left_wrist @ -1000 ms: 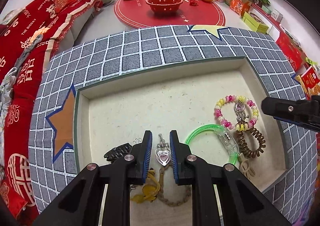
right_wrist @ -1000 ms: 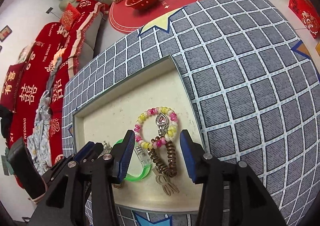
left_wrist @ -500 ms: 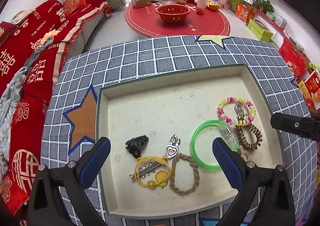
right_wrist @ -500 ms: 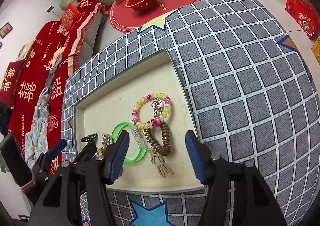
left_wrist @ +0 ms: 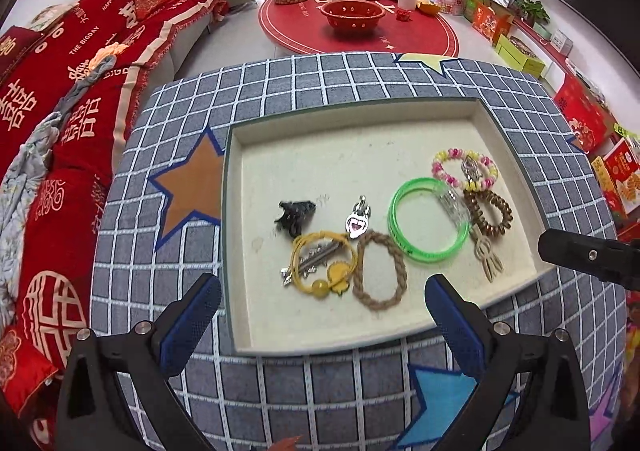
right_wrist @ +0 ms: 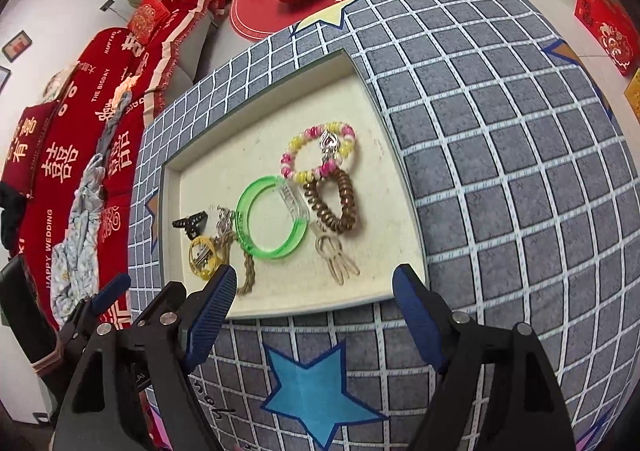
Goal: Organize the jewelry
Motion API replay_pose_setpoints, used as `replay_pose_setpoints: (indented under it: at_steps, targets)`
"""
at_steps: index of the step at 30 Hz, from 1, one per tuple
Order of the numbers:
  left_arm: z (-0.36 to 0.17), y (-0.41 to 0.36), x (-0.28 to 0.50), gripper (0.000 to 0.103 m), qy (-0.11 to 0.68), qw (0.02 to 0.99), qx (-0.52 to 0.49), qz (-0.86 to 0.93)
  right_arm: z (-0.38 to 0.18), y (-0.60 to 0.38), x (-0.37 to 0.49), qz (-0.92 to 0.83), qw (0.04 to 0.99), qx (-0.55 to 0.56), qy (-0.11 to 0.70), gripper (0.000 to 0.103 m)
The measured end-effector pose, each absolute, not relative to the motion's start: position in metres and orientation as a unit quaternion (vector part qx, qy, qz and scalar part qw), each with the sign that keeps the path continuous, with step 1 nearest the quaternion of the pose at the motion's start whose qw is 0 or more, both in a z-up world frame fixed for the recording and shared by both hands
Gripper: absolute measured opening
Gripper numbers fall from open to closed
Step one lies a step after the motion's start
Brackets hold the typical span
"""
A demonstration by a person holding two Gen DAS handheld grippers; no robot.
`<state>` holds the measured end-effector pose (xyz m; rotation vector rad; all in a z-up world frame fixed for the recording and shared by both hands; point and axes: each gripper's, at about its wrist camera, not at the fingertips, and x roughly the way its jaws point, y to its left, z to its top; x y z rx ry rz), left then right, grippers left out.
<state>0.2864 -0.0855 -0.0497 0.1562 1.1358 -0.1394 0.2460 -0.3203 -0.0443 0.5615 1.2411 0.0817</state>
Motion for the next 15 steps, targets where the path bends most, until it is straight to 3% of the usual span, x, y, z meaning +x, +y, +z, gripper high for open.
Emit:
replay_pose_setpoints:
  at_steps: [2, 4, 15]
  targets:
    - [-0.050, -0.083, 0.278, 0.103, 0.538, 0.838, 0.070, -0.066, -0.043, -0.317, 0.239, 0.038, 0.777, 0.257, 0.573, 0.083]
    - [-0.050, -0.080, 0.271, 0.103, 0.540, 0.837, 0.065, -0.066, -0.043, -0.314, 0.232, 0.039, 0.779, 0.256, 0.571, 0.102]
    - [-0.054, -0.058, 0.233, 0.103, 0.543, 0.836, 0.050, -0.061, -0.035, -0.295, 0.191, 0.037, 0.799, 0.226, 0.556, 0.103]
